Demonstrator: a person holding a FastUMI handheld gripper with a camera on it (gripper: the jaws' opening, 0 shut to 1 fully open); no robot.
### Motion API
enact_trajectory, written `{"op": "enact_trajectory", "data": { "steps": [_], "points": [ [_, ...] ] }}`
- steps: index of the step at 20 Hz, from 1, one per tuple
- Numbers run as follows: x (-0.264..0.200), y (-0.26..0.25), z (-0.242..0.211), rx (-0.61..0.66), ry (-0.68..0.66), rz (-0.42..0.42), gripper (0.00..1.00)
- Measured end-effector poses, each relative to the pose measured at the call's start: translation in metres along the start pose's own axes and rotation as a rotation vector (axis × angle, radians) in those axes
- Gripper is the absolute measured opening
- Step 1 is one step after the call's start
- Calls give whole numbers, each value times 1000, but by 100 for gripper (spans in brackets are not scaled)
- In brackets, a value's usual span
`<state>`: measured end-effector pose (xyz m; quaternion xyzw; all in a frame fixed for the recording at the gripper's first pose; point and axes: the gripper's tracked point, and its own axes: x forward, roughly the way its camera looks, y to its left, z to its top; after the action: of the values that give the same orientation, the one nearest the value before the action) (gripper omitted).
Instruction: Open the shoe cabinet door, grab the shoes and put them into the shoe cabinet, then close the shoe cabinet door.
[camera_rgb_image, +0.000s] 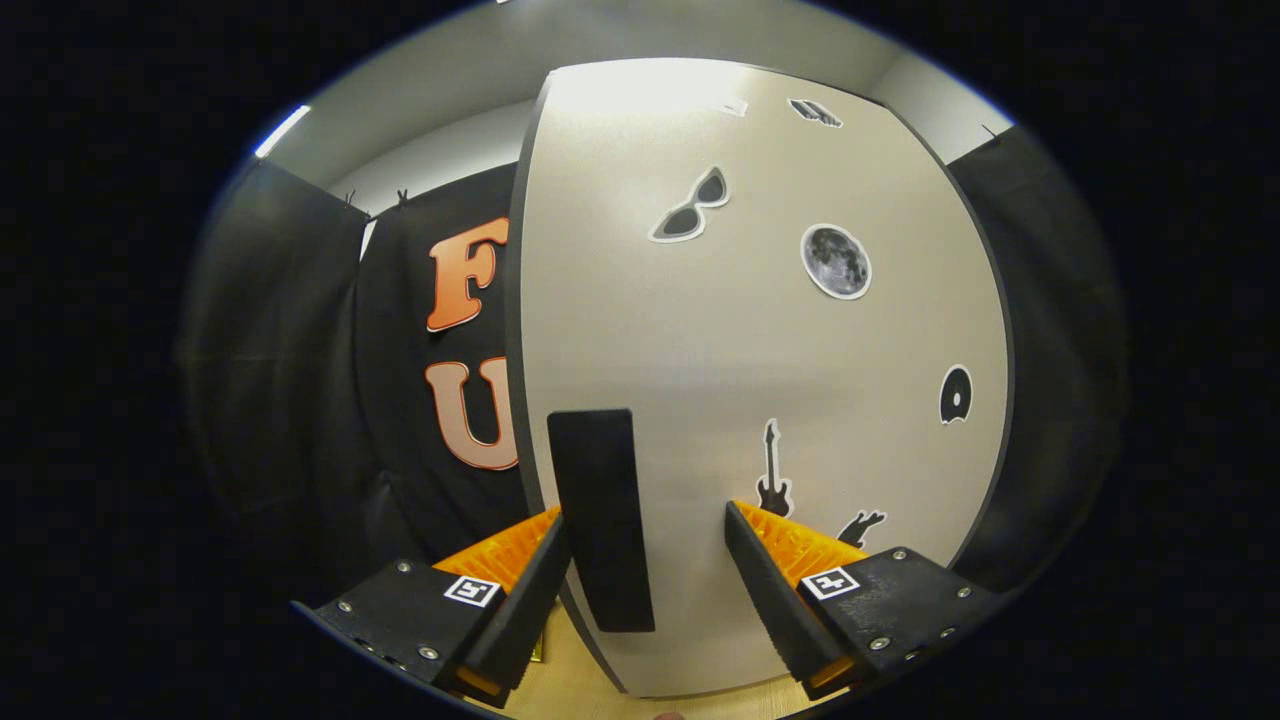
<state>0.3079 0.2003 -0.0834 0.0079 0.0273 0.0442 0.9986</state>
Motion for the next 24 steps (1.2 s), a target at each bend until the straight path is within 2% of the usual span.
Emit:
{"op": "enact_trajectory", "data": {
  "steps": [7,17,24],
  "points": [
    [-55,-1,22,5,-27,20,94],
    [-199,-74,49,-3,-39,-63,94],
    [-269,-100,47,13,-31,-78,94]
  ]
}}
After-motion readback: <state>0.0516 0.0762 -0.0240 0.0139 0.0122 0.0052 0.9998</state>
